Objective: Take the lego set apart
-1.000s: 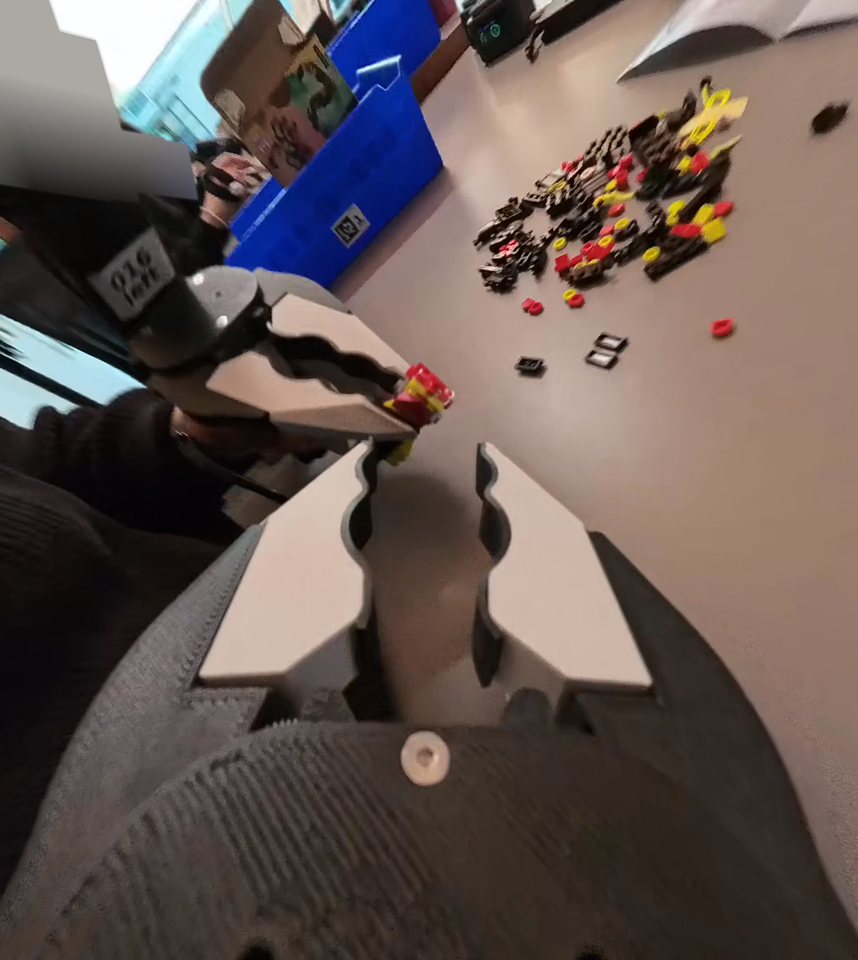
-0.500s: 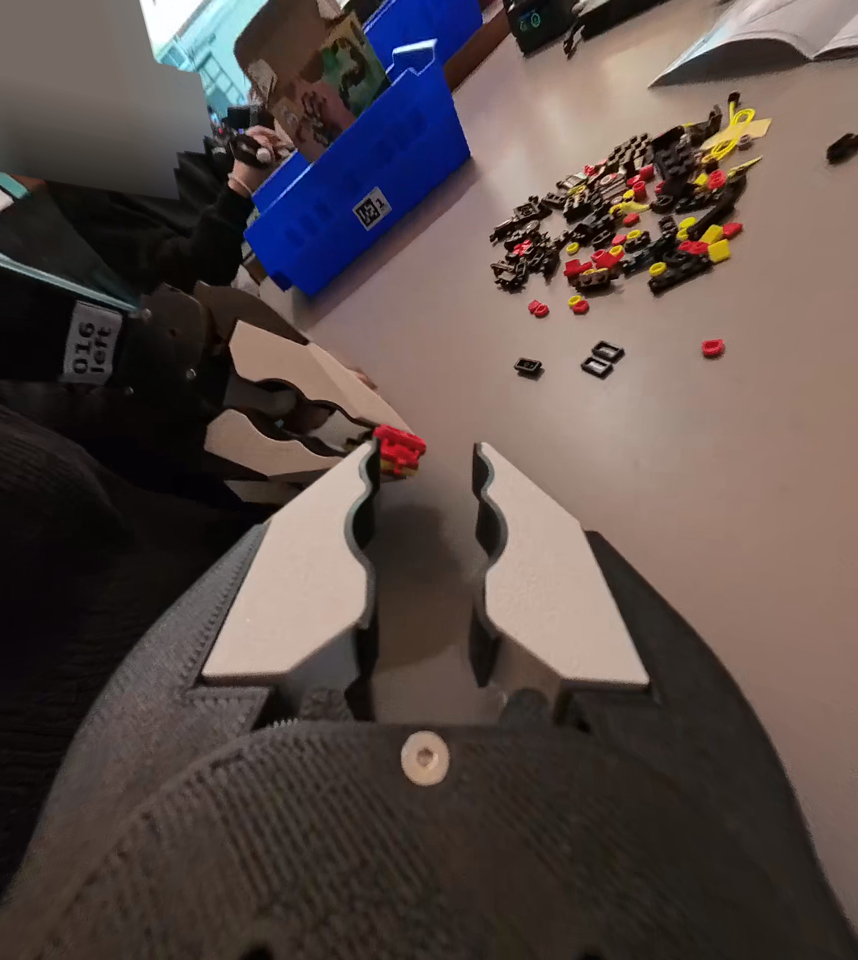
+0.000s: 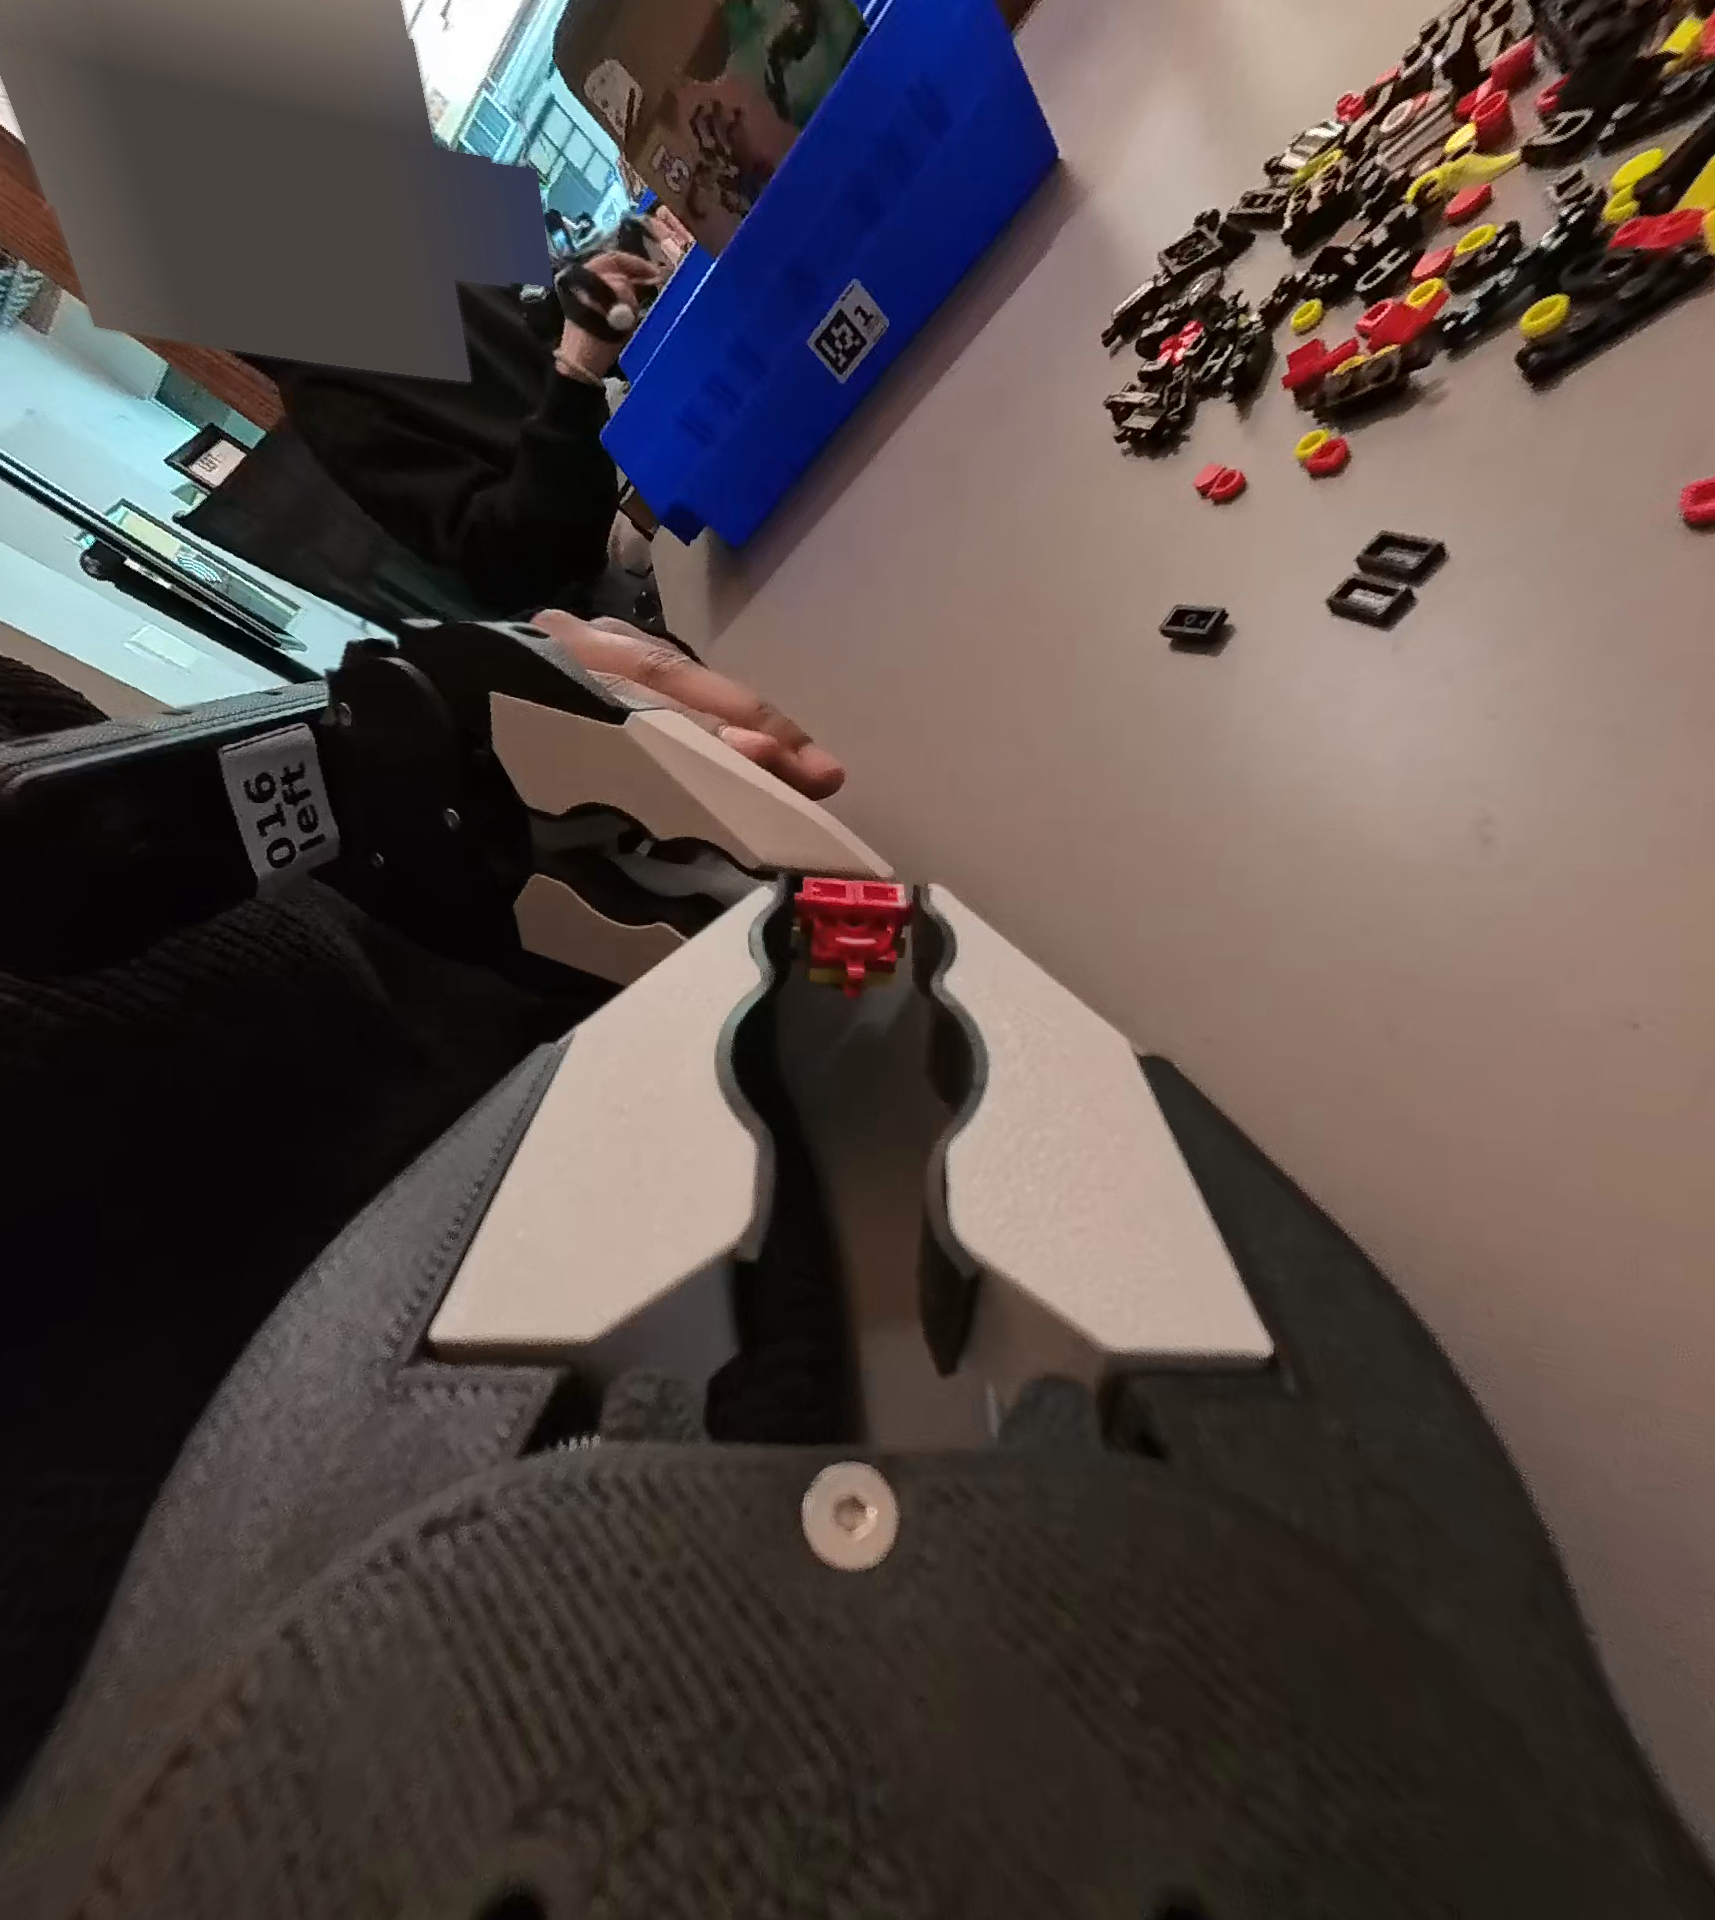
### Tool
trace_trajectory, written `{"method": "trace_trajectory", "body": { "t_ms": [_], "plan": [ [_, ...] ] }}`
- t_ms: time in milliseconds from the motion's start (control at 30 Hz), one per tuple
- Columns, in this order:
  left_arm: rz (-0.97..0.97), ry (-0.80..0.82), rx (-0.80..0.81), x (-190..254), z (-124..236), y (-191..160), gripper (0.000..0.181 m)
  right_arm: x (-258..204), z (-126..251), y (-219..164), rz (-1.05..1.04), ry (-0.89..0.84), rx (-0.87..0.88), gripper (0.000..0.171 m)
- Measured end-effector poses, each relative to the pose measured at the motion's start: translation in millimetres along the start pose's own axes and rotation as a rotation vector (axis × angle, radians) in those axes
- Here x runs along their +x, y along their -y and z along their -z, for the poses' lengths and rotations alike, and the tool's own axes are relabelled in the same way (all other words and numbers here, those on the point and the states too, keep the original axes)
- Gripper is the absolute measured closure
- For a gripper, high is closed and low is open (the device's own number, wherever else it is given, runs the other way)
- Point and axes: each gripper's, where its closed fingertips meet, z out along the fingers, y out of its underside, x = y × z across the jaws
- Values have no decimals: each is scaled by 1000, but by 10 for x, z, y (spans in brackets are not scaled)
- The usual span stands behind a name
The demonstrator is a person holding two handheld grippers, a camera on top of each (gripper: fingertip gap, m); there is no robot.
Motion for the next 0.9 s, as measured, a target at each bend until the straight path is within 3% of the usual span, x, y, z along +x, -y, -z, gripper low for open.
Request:
{"method": "trace_trajectory", "body": {
  "t_ms": [200, 233, 300, 367, 433, 533, 667, 900],
  "plan": [
    [-66, -22, -13, 81, 18, 2, 168, -39, 5, -64, -49, 31, -35, 151],
    [-86, -65, -10, 166, 26, 15, 169, -26, 48, -1, -67, 34, -10, 171],
    [-92, -180, 47, 506, 47, 174, 170, 17, 173, 244, -153, 62, 146, 171],
    [-88, -36, 19, 236, 40, 191, 171, 233, 309, 295, -28, -97, 142, 171],
    [39, -37, -38, 78, 24, 20, 171, 295, 423, 365, 27, -163, 158, 171],
    [54, -38, -138, 58, -18, -232, 171, 315, 426, 376, 6, -173, 171, 171],
    [39, -47, -152, 73, -53, -252, 171, 282, 405, 391, 29, -134, 164, 171],
    [152, -32, -184, -36, -57, -370, 171, 119, 772, 651, 175, -154, 235, 160]
  ]
}}
